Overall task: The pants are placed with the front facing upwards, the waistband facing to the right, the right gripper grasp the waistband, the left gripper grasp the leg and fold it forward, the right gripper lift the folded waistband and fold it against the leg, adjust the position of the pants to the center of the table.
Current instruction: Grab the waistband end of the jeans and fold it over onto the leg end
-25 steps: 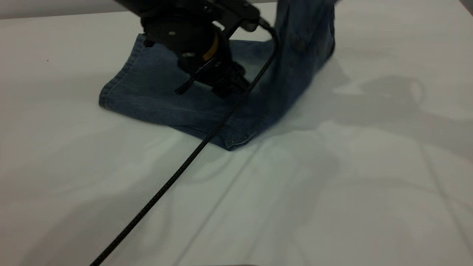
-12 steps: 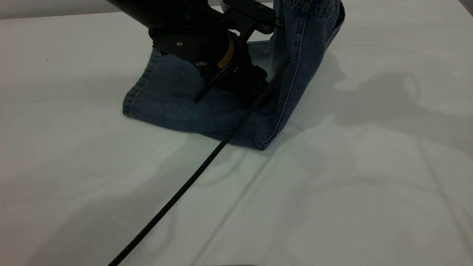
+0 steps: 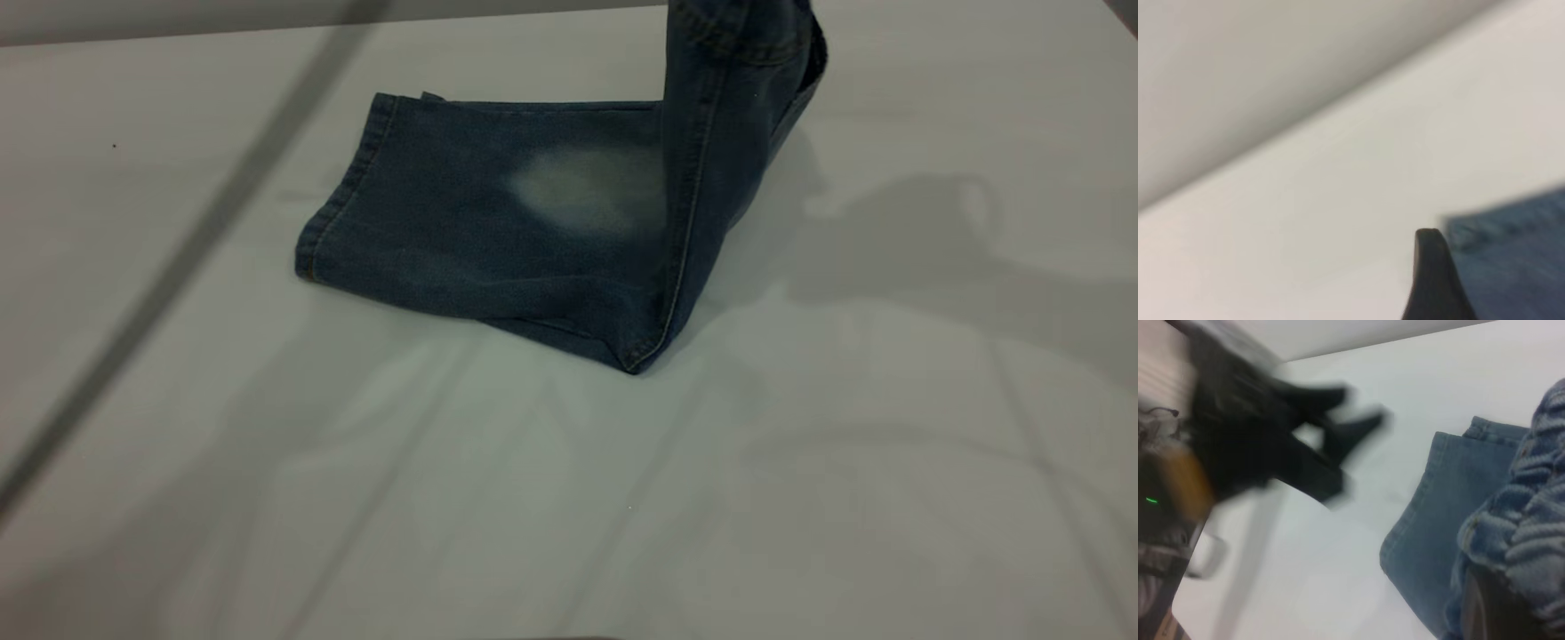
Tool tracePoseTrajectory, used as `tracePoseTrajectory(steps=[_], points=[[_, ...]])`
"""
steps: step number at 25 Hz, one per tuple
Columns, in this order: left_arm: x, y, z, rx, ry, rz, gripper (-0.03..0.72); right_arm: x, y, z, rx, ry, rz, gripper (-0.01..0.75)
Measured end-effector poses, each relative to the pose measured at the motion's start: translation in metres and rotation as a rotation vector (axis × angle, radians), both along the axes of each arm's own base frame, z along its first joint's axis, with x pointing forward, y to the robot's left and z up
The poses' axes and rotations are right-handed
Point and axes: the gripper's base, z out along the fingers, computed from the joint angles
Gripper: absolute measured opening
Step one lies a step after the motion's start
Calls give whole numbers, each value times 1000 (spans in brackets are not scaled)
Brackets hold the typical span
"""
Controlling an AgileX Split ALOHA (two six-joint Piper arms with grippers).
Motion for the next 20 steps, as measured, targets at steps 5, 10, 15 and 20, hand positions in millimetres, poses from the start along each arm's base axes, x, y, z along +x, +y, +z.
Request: tracePoseTrajectory(steps=[5, 10, 15, 20], points=[[-18, 26, 78, -46, -160, 56, 421, 1, 45, -18, -21, -6, 36, 40], [-40, 36, 126, -78, -270, 52, 421, 12, 95, -33, -61, -20, 98, 40], [-47, 40, 136, -89, -289, 60, 421, 25, 133, -62, -87, -3, 142, 42], [-47, 39, 135, -94, -283, 63, 421, 42, 152, -87, -114, 4, 138, 76]])
